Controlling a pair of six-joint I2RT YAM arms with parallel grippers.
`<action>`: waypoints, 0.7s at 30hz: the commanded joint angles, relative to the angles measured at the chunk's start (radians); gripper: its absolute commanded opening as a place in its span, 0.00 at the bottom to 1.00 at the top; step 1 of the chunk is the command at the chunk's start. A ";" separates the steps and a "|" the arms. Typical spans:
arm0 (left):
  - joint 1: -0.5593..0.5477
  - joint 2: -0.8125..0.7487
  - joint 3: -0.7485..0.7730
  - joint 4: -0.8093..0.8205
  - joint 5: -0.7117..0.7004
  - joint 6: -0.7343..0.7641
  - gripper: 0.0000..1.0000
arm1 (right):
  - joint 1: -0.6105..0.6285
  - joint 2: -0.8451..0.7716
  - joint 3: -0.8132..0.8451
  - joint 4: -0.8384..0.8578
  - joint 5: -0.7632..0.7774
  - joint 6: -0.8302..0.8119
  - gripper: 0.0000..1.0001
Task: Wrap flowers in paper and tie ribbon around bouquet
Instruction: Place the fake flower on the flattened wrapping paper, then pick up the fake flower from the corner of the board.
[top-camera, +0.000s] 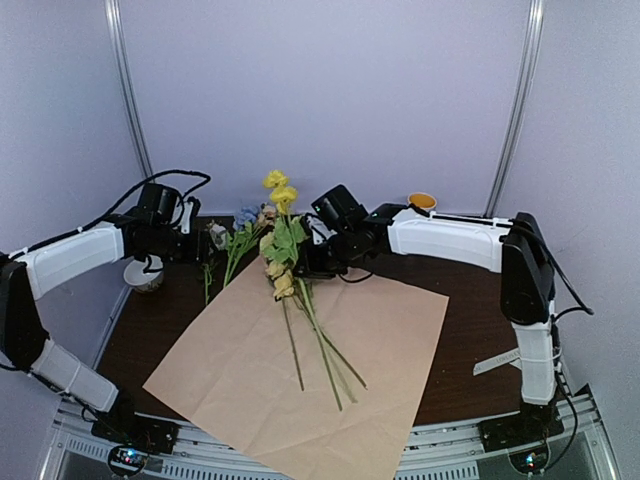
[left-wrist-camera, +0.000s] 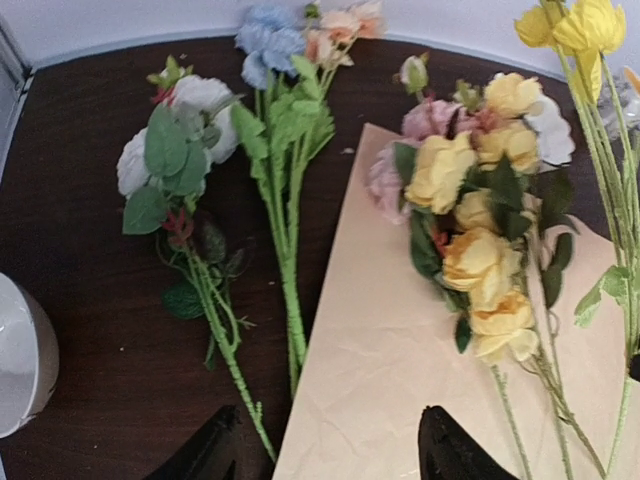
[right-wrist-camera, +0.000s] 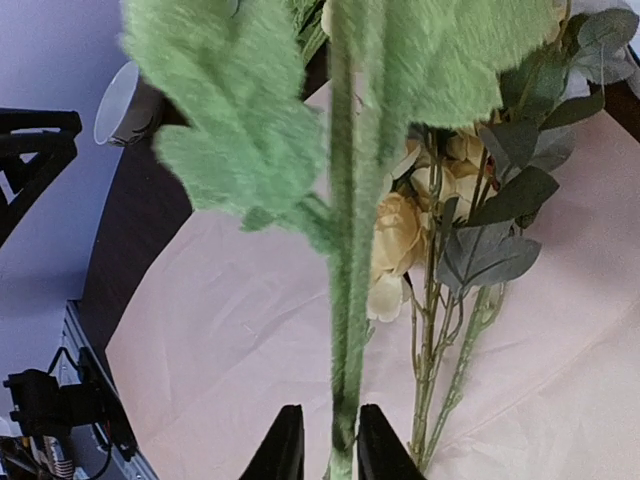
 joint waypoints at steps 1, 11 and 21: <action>0.062 0.116 0.021 -0.019 -0.025 0.006 0.61 | -0.002 0.041 0.064 -0.077 0.118 -0.022 0.26; 0.126 0.464 0.192 -0.080 -0.024 0.029 0.48 | 0.000 -0.102 -0.063 -0.048 0.178 -0.074 0.33; 0.130 0.595 0.253 -0.116 -0.044 0.038 0.27 | 0.001 -0.175 -0.150 -0.022 0.162 -0.071 0.33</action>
